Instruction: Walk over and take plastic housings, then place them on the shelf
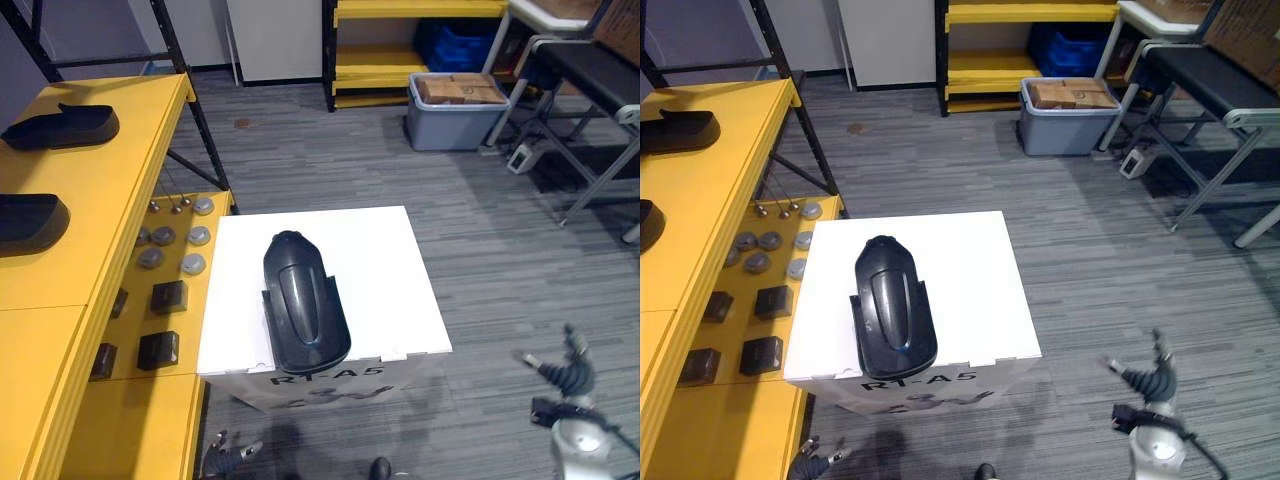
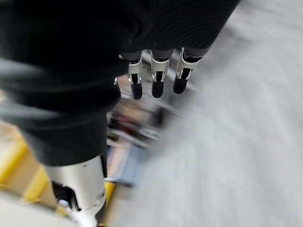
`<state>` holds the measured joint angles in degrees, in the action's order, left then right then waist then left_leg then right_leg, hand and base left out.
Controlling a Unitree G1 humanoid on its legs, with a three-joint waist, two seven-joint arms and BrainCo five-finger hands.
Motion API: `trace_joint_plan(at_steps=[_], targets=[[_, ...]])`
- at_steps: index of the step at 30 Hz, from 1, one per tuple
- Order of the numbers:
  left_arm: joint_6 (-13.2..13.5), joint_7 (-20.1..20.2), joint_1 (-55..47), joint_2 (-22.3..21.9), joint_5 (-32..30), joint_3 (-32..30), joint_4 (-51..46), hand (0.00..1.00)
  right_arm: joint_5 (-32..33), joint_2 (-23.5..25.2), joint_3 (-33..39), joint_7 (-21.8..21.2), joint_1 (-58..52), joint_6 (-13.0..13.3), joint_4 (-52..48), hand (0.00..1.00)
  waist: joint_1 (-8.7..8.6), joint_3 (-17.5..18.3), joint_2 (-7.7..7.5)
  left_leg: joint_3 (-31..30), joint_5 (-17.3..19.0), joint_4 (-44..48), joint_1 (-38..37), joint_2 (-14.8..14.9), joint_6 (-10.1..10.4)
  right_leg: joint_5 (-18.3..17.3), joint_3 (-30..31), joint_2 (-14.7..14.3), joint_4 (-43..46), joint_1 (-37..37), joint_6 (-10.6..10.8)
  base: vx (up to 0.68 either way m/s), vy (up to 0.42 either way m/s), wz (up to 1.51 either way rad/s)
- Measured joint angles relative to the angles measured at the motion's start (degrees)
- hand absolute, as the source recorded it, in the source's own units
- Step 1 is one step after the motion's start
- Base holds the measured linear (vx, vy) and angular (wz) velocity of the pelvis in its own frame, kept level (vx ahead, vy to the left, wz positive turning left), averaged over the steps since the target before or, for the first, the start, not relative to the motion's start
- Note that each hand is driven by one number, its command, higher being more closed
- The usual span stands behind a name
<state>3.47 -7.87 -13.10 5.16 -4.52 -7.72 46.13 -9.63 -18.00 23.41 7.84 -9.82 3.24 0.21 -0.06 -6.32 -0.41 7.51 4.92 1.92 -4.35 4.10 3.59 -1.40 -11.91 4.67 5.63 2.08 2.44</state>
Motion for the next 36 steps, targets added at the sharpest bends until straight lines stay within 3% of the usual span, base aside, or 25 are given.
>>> trace_joint_plan(at_steps=[3, 6, 9, 14, 20, 24, 28, 32, 33, 36], targets=[[0.3, 0.6, -0.4, 0.0, 0.1, -0.5, 0.2, 0.00, -2.7, -0.7, -3.8, -0.2, 1.9, 0.9, -10.5, 0.00, 0.25, 0.5, -0.72, -0.1, -0.4, -0.4, 0.5, 0.0, -0.5, 1.4, 0.0, -0.3, -2.1, -0.3, -0.1, -0.05, 0.005, 0.00], [0.5, 0.8, -0.1, 0.1, 0.1, -0.1, 0.2, 0.00, -3.0, -1.6, -14.9, -0.9, 6.6, 4.2, -15.2, 0.00, 0.55, 0.7, -0.80, -1.4, -1.0, -0.7, 1.2, -0.3, -1.0, 3.2, -1.1, -0.3, -5.0, -1.2, 0.0, -0.05, 0.014, 0.14], [1.1, 0.8, 0.1, 0.1, 0.0, 0.5, 0.1, 0.00, -3.1, -0.4, -25.1, -1.2, 12.6, 5.4, -14.8, 0.00, 2.39, 0.7, -0.80, -2.9, -1.7, -1.0, 1.4, -0.6, -1.4, 4.1, -2.6, -0.2, -6.9, -2.4, -0.2, -0.07, 0.012, 0.27], [1.4, 0.5, 0.0, 0.1, 0.0, 1.4, 0.4, 0.00, -6.2, 6.5, -32.4, -0.7, 21.9, 5.6, -3.0, 0.00, 5.02, 0.8, -0.95, -5.4, -3.2, -2.5, 2.4, -0.8, -1.4, 5.8, -5.2, -0.4, -9.5, -3.3, -0.4, -0.04, -0.004, 0.30], [1.4, -0.9, 0.0, 0.0, 0.0, 1.3, 0.5, 0.00, -15.3, 13.9, -33.5, 1.8, 24.1, 1.2, 12.9, 0.00, 6.99, 0.4, -1.13, -7.2, -3.4, -3.3, 2.5, -1.0, -1.2, 6.2, -6.8, -0.6, -10.5, -4.1, -0.3, -0.01, 0.016, 0.13], [1.3, -2.0, 0.9, 0.1, 0.0, 1.3, 0.3, 0.00, -23.3, 17.0, -29.6, 6.1, 26.2, -4.3, 22.0, 0.00, 7.24, -2.0, -1.16, -7.9, -4.0, -3.8, 2.8, -1.3, -1.1, 6.4, -7.8, -0.3, -10.5, -4.0, 0.0, 0.00, 0.019, 0.11], [0.9, -3.6, 1.6, 0.0, 0.0, 1.3, 0.1, 0.00, -27.6, 19.0, -26.1, 11.3, 27.7, -7.6, 23.9, 0.00, 7.21, -3.1, -1.20, -8.7, -4.2, -4.1, 3.2, -1.6, -1.2, 6.4, -8.3, -0.1, -10.5, -3.7, 0.0, 0.01, 0.022, 0.07], [0.8, -4.8, 2.8, 0.2, 0.1, 2.0, -0.2, 0.00, -28.0, 19.8, -24.9, 15.2, 29.6, -9.6, 25.5, 0.00, 7.24, -3.9, -1.37, -9.2, -4.7, -4.8, 3.3, -1.8, -1.4, 6.4, -9.0, 0.1, -10.5, -3.5, 0.1, 0.02, 0.012, 0.08], [0.7, -5.4, 3.0, 0.2, 0.1, 2.1, -0.1, 0.00, -27.9, 20.4, -24.3, 15.7, 30.3, -9.9, 25.6, 1.00, 7.22, -4.2, -1.36, -9.2, -4.7, -4.9, 3.3, -1.9, -1.4, 6.4, -9.0, 0.2, -10.5, -3.5, 0.1, 0.00, 0.000, 0.00], [0.5, -5.7, 3.5, 0.3, 0.4, 2.5, -0.1, 0.00, -27.9, 20.5, -24.1, 15.9, 30.7, -10.0, 26.0, 1.00, 7.27, -4.3, -1.43, -9.2, -4.7, -5.1, 3.2, -1.9, -1.5, 6.4, -9.0, 0.3, -10.5, -3.5, 0.1, 0.00, 0.000, 0.00]])
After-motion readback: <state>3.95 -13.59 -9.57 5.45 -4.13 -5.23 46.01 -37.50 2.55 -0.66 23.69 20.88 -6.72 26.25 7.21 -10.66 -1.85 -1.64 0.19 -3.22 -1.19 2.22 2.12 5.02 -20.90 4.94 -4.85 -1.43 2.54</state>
